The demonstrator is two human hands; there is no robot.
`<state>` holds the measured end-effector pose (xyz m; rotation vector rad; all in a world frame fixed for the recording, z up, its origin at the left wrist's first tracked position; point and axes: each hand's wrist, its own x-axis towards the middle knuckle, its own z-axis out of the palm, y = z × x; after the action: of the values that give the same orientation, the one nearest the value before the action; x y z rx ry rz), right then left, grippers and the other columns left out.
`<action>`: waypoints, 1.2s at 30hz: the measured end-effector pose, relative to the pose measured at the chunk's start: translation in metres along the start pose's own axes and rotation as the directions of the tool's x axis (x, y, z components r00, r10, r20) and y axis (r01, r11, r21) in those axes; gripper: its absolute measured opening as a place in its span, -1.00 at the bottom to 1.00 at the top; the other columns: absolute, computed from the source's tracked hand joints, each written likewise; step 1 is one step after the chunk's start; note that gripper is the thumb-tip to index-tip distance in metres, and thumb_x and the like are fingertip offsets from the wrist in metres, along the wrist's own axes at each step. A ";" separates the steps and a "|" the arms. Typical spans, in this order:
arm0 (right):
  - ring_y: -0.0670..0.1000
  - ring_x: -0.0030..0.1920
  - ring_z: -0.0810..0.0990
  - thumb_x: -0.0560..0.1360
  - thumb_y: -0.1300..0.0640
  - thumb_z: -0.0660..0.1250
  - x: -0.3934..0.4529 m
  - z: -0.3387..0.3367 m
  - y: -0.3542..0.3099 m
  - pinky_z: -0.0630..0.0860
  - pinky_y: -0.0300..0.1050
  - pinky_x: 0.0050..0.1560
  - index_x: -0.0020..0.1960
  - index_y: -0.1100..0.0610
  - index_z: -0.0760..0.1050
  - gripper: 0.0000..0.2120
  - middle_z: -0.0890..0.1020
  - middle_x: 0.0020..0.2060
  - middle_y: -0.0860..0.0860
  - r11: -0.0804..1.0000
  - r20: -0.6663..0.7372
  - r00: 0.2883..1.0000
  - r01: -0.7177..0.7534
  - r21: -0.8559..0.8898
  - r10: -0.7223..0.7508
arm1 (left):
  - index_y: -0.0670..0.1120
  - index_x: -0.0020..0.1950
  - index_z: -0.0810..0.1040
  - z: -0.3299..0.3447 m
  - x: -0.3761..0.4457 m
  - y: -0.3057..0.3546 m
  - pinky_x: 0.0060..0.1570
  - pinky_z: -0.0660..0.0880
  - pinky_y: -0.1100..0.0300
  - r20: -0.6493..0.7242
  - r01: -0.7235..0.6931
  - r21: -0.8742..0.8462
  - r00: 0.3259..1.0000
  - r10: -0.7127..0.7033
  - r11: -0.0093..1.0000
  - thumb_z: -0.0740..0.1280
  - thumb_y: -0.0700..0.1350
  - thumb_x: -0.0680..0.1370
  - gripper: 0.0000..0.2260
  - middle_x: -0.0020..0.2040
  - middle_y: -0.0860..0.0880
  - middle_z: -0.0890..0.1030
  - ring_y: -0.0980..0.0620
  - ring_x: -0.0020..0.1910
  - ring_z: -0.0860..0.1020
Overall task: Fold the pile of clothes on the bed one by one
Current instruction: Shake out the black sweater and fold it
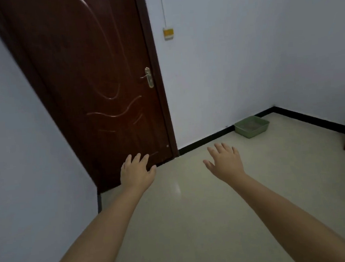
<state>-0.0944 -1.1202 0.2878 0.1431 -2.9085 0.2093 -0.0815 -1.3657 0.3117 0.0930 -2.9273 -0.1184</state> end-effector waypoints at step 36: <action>0.06 0.45 0.14 0.53 -0.17 0.12 0.065 -0.081 0.717 0.07 0.09 0.41 0.44 0.03 0.18 -0.45 0.22 0.45 0.03 0.244 -0.251 0.277 -0.957 -0.158 0.927 | 0.01 0.46 0.20 0.147 0.306 0.900 0.37 0.17 0.09 -0.110 -0.933 -0.299 0.241 0.964 0.199 0.08 0.13 0.58 -0.53 0.45 -0.03 0.28 -0.08 0.44 0.18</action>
<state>-0.2211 -0.4070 0.2871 -1.6927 -2.3962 -0.0415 -0.4596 -0.4810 0.3094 -1.8268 -2.3780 -0.3643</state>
